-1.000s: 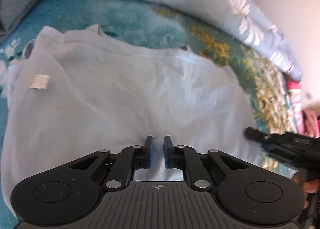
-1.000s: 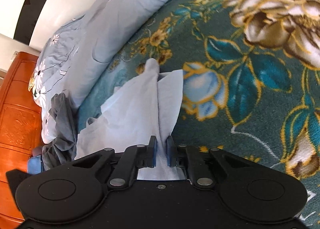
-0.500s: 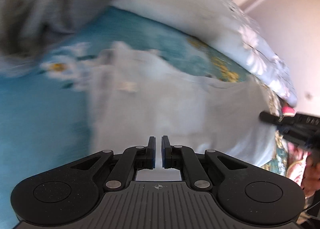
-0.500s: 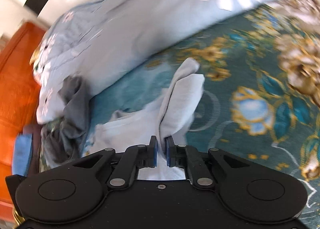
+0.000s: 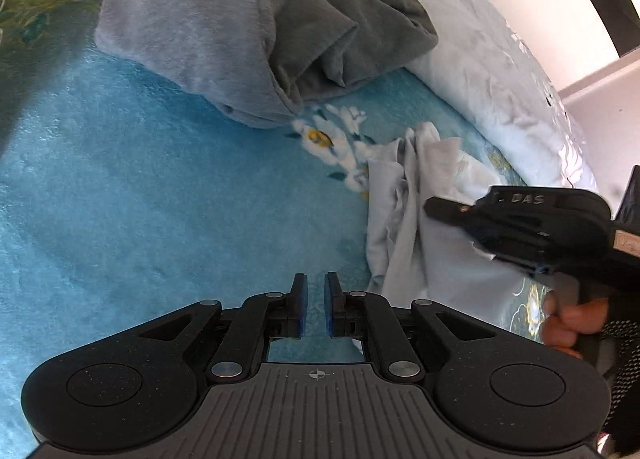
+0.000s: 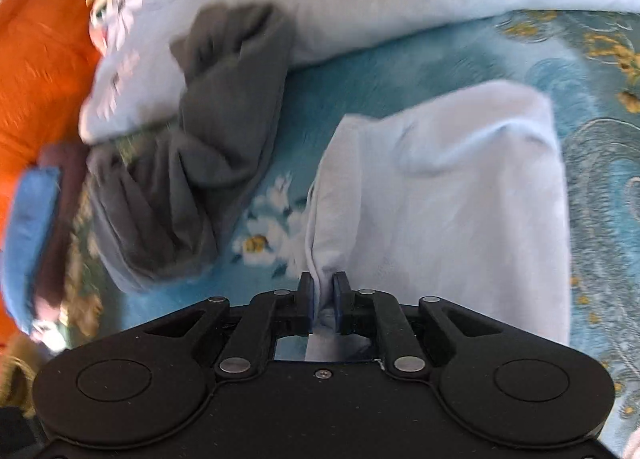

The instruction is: Fold clothes

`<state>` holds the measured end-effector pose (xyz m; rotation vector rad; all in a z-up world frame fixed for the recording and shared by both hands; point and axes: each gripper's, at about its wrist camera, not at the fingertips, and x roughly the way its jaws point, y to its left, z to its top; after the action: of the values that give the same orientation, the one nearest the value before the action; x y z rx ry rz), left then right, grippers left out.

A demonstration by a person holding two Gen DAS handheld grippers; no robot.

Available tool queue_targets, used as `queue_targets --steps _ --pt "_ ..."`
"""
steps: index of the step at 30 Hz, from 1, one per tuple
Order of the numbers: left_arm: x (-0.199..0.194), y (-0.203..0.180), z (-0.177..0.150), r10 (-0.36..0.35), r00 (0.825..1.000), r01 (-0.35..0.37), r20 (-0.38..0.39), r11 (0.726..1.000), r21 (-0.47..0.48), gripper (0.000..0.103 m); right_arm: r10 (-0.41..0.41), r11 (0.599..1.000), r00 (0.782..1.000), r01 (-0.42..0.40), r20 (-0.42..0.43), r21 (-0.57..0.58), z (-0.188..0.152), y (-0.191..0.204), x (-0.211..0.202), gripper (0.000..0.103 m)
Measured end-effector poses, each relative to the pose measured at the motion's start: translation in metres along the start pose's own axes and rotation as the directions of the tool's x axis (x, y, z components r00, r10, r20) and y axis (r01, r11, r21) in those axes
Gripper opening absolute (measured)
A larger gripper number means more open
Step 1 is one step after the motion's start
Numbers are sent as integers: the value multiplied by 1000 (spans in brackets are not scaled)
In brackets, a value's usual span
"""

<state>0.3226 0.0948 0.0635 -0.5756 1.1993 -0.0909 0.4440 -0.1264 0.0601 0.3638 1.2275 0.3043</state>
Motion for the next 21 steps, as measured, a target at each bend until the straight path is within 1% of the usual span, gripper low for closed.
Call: queue_targets --steps 1,2,3,4,5,7,8,9,11,13,16,17,19,21 --pt "0 1 1 -5 1000 5 1 1000 -1 10 11 1000 1000 -11 -3 4 -3 2 0 18" --pt "0 1 1 -10 1000 10 1 1000 -1 15 41 999 999 -41 -5 10 -4 2 -2 19" --pt "0 0 1 -15 1000 15 0 1000 2 17 83 996 996 -83 -10 13 -4 3 -5 19" --pt "1 -2 1 -19 1000 19 -2 1000 6 17 125 992 992 -125 -11 3 -6 3 -10 19" --pt "2 -4 2 -24 1000 24 -5 1000 10 17 149 989 989 -149 -1 -25 -8 4 -18 19" --pt "3 -11 2 -41 999 41 -3 999 16 18 148 987 989 -145 32 -74 -10 3 -35 19" --pt "2 -15 2 -56 998 56 1 998 16 20 149 987 987 -145 59 -66 -12 -3 -46 19" --pt "2 -19 3 -74 997 74 4 997 15 27 149 989 984 -146 93 -39 -13 -13 -59 19" --pt "2 -30 5 -113 993 113 12 993 19 36 126 991 979 -131 160 27 -17 -35 -81 21" --pt "4 -46 6 -143 990 143 13 989 33 37 75 992 978 -93 196 86 -25 -61 -100 22" --pt "3 -76 4 -164 986 160 40 983 96 39 1 983 980 -37 199 180 -41 -96 -115 22" --pt "4 -87 2 -172 984 165 47 978 132 42 -12 976 981 -30 192 217 -48 -106 -118 22" --pt "12 -107 0 -183 983 174 25 963 208 44 -27 963 982 -24 185 268 -62 -119 -123 22" --pt "26 -122 -4 -178 984 177 -21 948 266 44 -40 949 983 -18 179 314 -76 -131 -126 22"
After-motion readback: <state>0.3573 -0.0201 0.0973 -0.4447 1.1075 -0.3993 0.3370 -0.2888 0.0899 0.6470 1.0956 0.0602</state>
